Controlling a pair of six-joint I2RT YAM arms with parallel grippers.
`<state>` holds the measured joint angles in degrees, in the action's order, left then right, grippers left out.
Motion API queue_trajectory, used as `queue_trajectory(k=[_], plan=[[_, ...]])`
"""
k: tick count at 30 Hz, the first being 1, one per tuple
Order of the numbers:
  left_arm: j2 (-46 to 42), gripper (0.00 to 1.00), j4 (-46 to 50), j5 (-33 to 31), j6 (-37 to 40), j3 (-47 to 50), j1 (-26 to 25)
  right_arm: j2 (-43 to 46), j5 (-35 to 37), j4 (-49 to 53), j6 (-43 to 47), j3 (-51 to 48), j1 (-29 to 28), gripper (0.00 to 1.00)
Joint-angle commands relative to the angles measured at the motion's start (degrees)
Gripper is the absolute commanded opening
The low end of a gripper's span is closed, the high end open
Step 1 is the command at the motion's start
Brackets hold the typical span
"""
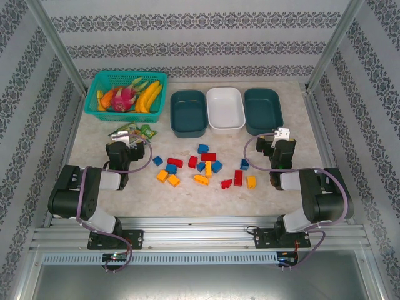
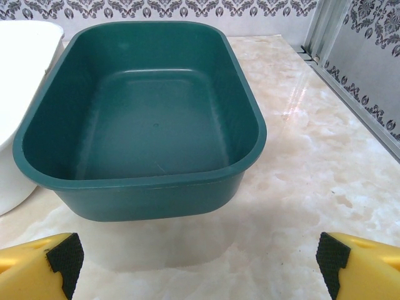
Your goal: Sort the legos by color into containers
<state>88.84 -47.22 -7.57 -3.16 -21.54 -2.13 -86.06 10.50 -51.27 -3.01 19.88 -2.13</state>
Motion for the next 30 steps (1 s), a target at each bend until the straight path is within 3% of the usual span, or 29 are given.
queue_trajectory(k=[1, 5, 8, 12, 18, 20, 22, 23, 24, 26, 27, 28, 30], plan=[[0.57, 1.00, -2.46, -0.49, 0.96, -0.96, 0.81, -0.49, 0.66, -2.17, 0.20, 1.13, -0.59, 0.98], [-0.32, 1.00, -1.77, -0.68, 1.05, -1.01, 0.87, -0.40, 0.68, -2.32, 0.24, 1.00, -0.59, 0.98], [-6.57, 1.00, 11.84, -4.60, 0.32, -5.08, -0.14, 2.92, 0.98, -0.87, 1.51, 1.04, -1.53, 0.98], [-15.53, 1.00, 20.46, -9.42, -2.52, -5.70, -0.58, 15.34, 11.31, 16.66, 2.92, 4.80, -6.12, 0.98], [-28.98, 1.00, 32.33, -12.55, -4.91, -7.18, -1.71, 29.96, 17.08, 37.66, 1.62, 15.68, -9.12, 0.98], [-32.65, 1.00, 35.09, -13.11, -4.46, -9.41, -3.19, 31.90, 17.66, 51.89, -7.50, 26.19, -8.96, 0.98], [-35.09, 1.00, 36.82, -13.32, -5.02, -12.62, -5.03, 31.21, 12.30, 72.08, -22.23, 35.58, -6.95, 0.98], [-35.86, 1.00, 39.66, -14.43, -8.74, -14.92, -5.06, 30.88, 11.96, 77.68, -30.90, 36.65, -6.34, 0.98], [-36.16, 1.00, 45.70, -17.37, -15.31, -18.04, -5.07, 30.99, 7.55, 79.15, -33.22, 36.35, -4.55, 0.98], [-35.27, 1.00, 70.11, -22.15, -31.60, -28.54, -4.97, 31.79, -5.09, 78.89, -32.31, 35.11, -1.81, 0.98], [-34.34, 1.00, 78.45, -23.90, -36.97, -32.14, -4.93, 31.77, -5.28, 81.39, -32.97, 35.69, -2.32, 0.98], [-33.48, 1.00, 81.22, -24.29, -39.32, -33.84, -4.62, 31.39, -4.27, 84.38, -33.46, 36.65, -2.98, 0.96], [-32.06, 1.00, 80.59, -15.88, -36.00, -35.71, -3.75, 29.61, -2.48, 91.60, -32.87, 39.62, -4.84, 0.92]])
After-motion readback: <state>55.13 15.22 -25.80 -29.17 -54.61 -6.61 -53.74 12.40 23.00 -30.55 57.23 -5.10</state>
